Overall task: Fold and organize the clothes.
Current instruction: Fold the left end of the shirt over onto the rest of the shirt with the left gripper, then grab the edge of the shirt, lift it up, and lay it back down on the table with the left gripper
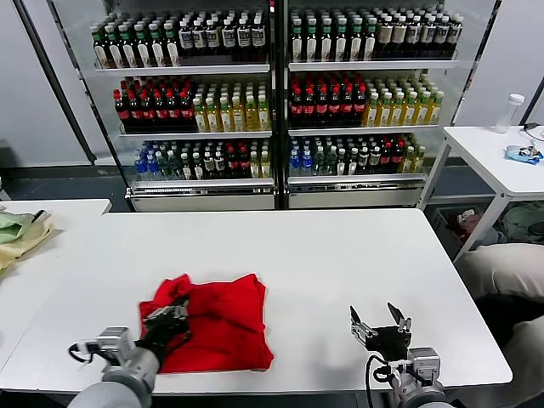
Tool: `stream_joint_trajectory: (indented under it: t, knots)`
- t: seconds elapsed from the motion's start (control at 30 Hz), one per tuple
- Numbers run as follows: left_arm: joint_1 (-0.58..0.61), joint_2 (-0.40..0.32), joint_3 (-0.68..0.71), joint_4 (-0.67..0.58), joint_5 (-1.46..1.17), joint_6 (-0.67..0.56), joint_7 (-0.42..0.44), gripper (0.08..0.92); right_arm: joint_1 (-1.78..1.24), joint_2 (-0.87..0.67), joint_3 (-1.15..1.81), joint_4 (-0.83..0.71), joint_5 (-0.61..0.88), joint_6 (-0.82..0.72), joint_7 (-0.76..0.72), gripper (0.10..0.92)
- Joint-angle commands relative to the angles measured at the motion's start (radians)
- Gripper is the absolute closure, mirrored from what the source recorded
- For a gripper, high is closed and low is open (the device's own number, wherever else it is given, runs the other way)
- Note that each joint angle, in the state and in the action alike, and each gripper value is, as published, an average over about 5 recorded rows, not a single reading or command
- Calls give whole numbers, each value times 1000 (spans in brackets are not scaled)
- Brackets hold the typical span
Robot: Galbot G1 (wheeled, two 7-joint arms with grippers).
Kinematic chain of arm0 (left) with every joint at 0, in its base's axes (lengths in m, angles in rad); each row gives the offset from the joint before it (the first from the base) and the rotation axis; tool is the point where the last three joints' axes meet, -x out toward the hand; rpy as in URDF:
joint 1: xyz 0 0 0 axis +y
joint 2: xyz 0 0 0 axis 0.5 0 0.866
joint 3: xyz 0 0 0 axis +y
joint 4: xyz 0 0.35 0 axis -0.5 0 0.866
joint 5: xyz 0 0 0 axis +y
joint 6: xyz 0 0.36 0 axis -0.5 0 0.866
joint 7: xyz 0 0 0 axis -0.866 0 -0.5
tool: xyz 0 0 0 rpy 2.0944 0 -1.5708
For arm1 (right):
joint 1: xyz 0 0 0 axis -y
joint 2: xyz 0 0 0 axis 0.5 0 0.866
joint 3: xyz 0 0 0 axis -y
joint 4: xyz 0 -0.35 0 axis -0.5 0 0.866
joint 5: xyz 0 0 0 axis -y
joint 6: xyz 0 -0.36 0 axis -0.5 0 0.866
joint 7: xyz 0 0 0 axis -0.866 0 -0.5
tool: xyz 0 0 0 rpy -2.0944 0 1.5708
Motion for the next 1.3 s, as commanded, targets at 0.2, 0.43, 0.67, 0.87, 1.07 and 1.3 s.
stream_joint_trajectory:
  t: [0.2,0.43,0.67,0.87,1.07,1.3]
  knots:
    - [-187,-220,258,172,254,-36,77,897,-6,1,-8,12,-16,0,-4,203]
    - [-91,-74,36,-79,211,-53,106,726,8,4,-18,3,-18,0,-7,203]
    - [112,12,-331,87,255,-92,202,527,34,3,-30,-13,-17,2,-13,203]
    - [106,-34,-274,292,310,-118,260,354,42,-1,-35,-21,-17,5,-16,203]
    - [86,-53,-243,308,270,-86,313,202,42,-3,-31,-27,-17,9,-18,203]
    - [79,-50,-241,326,178,-90,334,177,46,0,-33,-32,-18,11,-18,203]
